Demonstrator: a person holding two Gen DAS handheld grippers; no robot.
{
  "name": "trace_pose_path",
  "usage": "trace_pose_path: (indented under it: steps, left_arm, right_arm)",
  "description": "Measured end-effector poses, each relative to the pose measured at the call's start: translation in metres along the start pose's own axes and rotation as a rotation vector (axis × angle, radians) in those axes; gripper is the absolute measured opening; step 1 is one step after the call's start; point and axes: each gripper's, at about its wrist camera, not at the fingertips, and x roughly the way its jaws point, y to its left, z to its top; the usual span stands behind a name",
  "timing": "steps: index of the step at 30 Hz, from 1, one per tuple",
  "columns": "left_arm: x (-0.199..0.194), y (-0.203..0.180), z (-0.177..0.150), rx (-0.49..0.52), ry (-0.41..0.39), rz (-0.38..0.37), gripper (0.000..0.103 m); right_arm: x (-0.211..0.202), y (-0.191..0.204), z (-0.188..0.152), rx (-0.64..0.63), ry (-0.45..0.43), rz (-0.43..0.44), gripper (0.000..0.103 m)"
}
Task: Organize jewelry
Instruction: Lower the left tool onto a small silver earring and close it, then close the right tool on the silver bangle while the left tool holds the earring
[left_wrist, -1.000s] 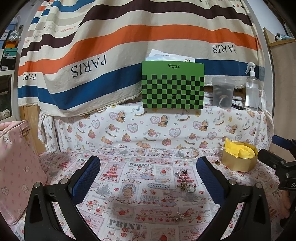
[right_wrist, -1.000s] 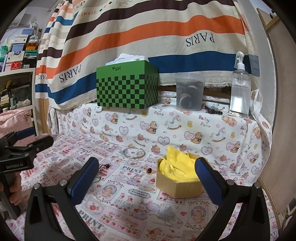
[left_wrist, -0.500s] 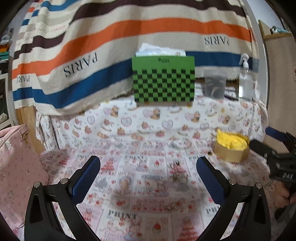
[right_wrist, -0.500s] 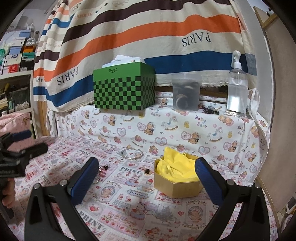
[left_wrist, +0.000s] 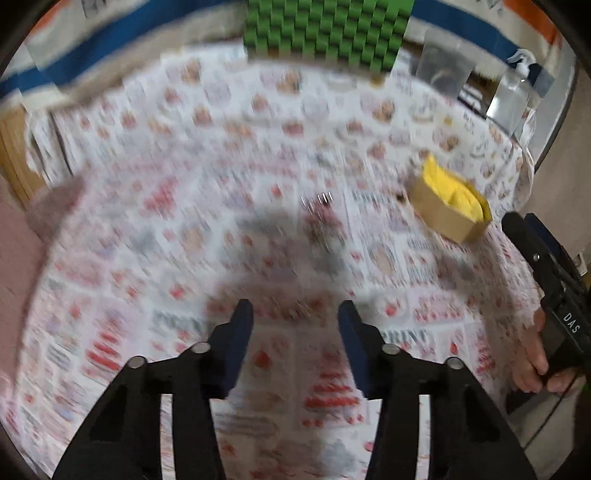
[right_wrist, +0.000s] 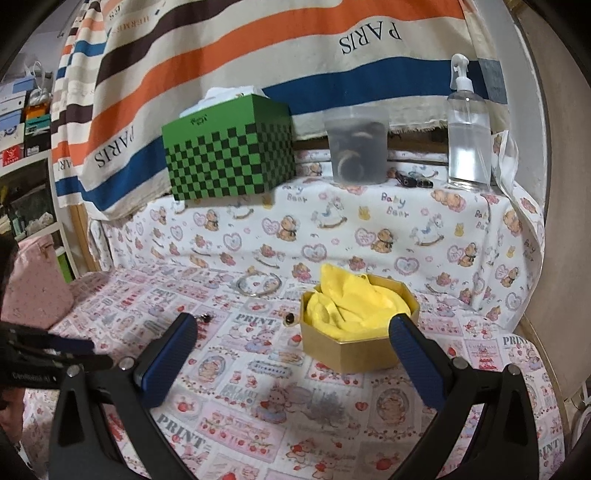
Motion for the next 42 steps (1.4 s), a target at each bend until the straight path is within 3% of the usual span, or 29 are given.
trace_pose_path:
  steps: [3, 7, 12, 19, 23, 26, 31, 36, 40, 42]
  left_arm:
    - [0.01, -0.004, 0.002, -0.018, 0.043, 0.009, 0.037]
    - [0.019, -0.012, 0.004, -0.012, 0.059, 0.016, 0.036]
    - [0.035, -0.016, 0.005, -0.009, 0.119, 0.044, 0.022]
    - [0.018, -0.014, 0.009, -0.026, 0.019, 0.056, 0.017]
    - [-0.001, -0.007, 0.028, -0.03, -0.073, 0.02, 0.017]
    - [-0.004, 0.003, 0.05, -0.085, -0.105, 0.001, 0.017]
    - [0.001, 0.012, 0.078, -0.102, -0.177, -0.036, 0.017]
    - [0.004, 0.028, 0.097, -0.126, -0.284, -0.022, 0.017]
    - [0.008, 0.046, 0.098, -0.146, -0.31, -0.026, 0.017]
    - [0.01, 0.056, 0.098, -0.156, -0.326, 0.006, 0.017]
  right_arm:
    - [0.001, -0.002, 0.0, 0.009, 0.009, -0.005, 0.103]
    - [0.004, -0.003, 0.0, 0.012, 0.023, -0.017, 0.103]
    - [0.006, -0.004, -0.001, 0.012, 0.038, -0.024, 0.103]
    - [0.008, -0.005, -0.001, 0.023, 0.034, -0.044, 0.103]
    - [0.009, -0.016, 0.001, 0.086, 0.038, -0.039, 0.103]
    - [0.002, -0.034, 0.006, 0.14, 0.0, -0.133, 0.103]
    - [-0.004, -0.054, 0.015, 0.188, -0.02, -0.149, 0.103]
    - [0.01, -0.039, 0.027, 0.16, 0.059, -0.1, 0.103]
    - [0.025, -0.014, 0.049, 0.129, 0.119, -0.02, 0.103]
    - [0.036, 0.0, 0.062, 0.122, 0.135, 0.024, 0.103]
